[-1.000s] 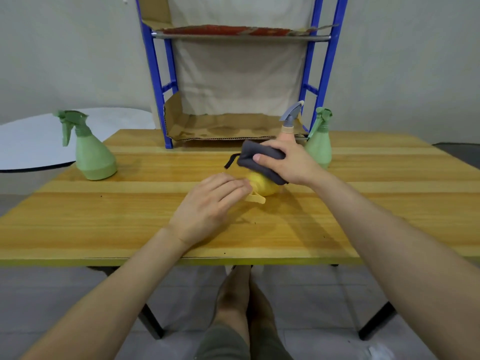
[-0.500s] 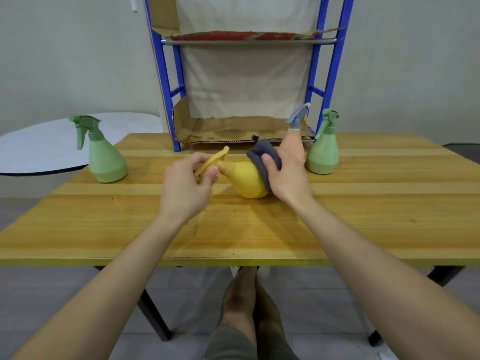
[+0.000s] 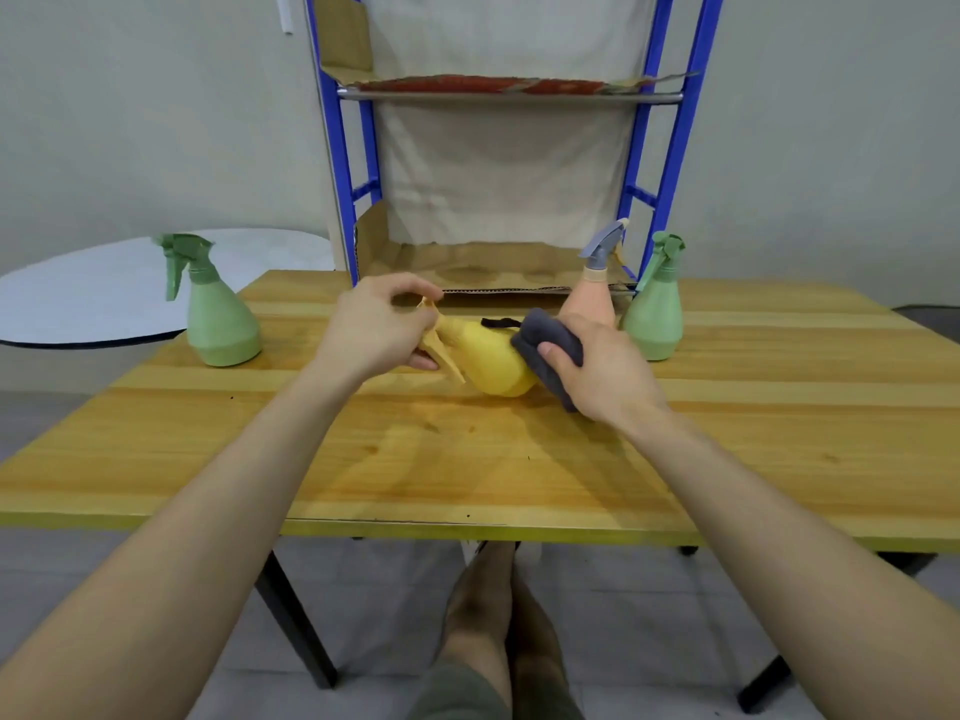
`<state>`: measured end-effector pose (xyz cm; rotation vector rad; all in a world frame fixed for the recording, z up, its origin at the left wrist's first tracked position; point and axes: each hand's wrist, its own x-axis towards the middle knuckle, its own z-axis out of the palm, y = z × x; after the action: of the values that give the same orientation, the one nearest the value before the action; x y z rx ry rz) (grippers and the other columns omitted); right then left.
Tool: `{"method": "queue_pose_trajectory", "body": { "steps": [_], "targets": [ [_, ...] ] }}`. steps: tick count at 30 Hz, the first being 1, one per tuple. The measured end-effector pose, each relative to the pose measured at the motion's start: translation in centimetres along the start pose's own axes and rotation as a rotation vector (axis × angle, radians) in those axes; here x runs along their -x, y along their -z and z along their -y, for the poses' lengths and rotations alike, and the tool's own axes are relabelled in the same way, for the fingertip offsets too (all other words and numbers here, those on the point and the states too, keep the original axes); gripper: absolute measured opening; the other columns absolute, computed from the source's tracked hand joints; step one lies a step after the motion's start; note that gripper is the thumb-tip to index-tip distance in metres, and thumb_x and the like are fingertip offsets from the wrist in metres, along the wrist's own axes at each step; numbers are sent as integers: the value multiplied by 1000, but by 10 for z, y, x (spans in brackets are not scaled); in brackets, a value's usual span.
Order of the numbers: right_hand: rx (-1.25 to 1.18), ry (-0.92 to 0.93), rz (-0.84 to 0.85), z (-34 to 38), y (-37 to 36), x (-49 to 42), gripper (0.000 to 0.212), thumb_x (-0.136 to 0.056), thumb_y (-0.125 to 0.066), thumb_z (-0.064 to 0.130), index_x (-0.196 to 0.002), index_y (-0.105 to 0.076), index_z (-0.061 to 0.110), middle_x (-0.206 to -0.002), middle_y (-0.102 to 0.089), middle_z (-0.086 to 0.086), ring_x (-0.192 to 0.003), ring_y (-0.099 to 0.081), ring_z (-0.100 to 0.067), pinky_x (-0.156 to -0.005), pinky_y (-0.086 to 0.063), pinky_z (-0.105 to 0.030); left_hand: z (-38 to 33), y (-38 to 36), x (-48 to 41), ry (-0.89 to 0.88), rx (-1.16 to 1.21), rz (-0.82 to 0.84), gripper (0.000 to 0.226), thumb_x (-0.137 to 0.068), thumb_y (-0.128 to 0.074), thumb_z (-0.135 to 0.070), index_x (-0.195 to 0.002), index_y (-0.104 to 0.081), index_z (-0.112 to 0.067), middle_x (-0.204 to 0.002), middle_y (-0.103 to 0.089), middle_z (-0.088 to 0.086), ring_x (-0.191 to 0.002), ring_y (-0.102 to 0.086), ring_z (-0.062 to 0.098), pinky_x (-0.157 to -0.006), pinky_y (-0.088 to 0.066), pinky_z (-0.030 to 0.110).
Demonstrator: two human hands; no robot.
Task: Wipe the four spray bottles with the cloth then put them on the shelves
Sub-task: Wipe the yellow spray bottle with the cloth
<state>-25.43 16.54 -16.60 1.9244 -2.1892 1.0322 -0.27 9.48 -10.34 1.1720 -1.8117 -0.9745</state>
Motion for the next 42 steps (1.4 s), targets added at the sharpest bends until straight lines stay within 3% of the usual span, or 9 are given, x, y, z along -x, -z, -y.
{"method": "queue_pose_trajectory", "body": {
  "steps": [2, 7, 12, 15, 18, 26, 31, 37, 42],
  "targets": [
    [-104, -106, 0, -5, 2, 4, 31, -109, -56, 44, -132, -63, 26, -103, -67, 2, -97, -63, -26, -78, -44, -36, -16, 3, -9, -8, -23, 85, 20, -106, -63, -15, -110, -82, -19, -114, -79, 12, -86, -83, 23, -81, -69, 41],
    [-169, -142, 19, -9, -8, 32, 41, -107, -58, 50, -139, -57, 26, -115, -71, 2, -104, -67, -22, -86, -53, -40, -46, 8, -22, -8, -89, 423, 37, -112, -47, -7, -146, -58, -7, -105, -82, 17, -92, -83, 28, -87, -68, 43],
    [-256, -166, -71, -5, -19, 38, 32, -103, -66, 47, -129, -67, 28, -106, -72, 8, -98, -67, -17, -80, -49, -32, -42, -7, -33, -411, -952, 4, 30, -104, -62, -51, -116, -70, -26, -102, -62, 0, -87, -64, 21, -77, -57, 40],
    [-420, -243, -232, 2, -23, 36, 25, -106, -62, 43, -124, -70, 28, -104, -74, 7, -98, -68, -19, -82, -53, -37, -29, -6, -40, -281, -654, -32, 26, -109, -59, -41, -100, -67, -18, -94, -75, 5, -80, -74, 21, -75, -61, 41],
    [-431, -240, -347, 15, -25, 30, 24, -108, -57, 46, -121, -69, 29, -102, -73, 7, -96, -67, -19, -85, -56, -43, -16, -7, -34, -117, -345, -51, 20, -110, -60, -31, -122, -65, -15, -87, -82, 7, -67, -81, 16, -73, -68, 37],
    [-135, 253, -263, 57, -34, 30, 39, -102, -62, 45, -137, -67, 28, -132, -69, 11, -120, -62, -15, -104, -48, -42, 1, -21, -3, -32, -205, -163, 23, -109, -63, -31, -123, -60, -14, -96, -81, 9, -60, -80, 20, -67, -69, 42],
    [-195, -17, -267, 46, -26, 16, 27, -106, -54, 46, -121, -68, 28, -108, -72, 3, -102, -65, -25, -83, -51, -41, 1, -20, 19, 0, -134, -134, 22, -109, -61, -35, -108, -53, -15, -69, -80, 6, -57, -79, 21, -65, -65, 38],
    [-12, 232, -290, 56, -31, 37, 31, -104, -57, 46, -127, -68, 28, -114, -68, 6, -110, -59, -23, -100, -46, -46, 23, -41, 35, 118, 143, -87, 17, -109, -62, -27, -106, -49, -16, -69, -79, 14, -62, -80, 35, -79, -67, 60],
    [-44, -114, -187, 36, -11, 3, 26, -101, -56, 49, -109, -67, 27, -101, -70, 0, -100, -64, -30, -83, -54, -43, 28, -55, 49, 34, 105, -106, 19, -109, -62, -27, -102, -46, -21, -76, -82, 10, -62, -80, 29, -76, -67, 57]
  ]
}}
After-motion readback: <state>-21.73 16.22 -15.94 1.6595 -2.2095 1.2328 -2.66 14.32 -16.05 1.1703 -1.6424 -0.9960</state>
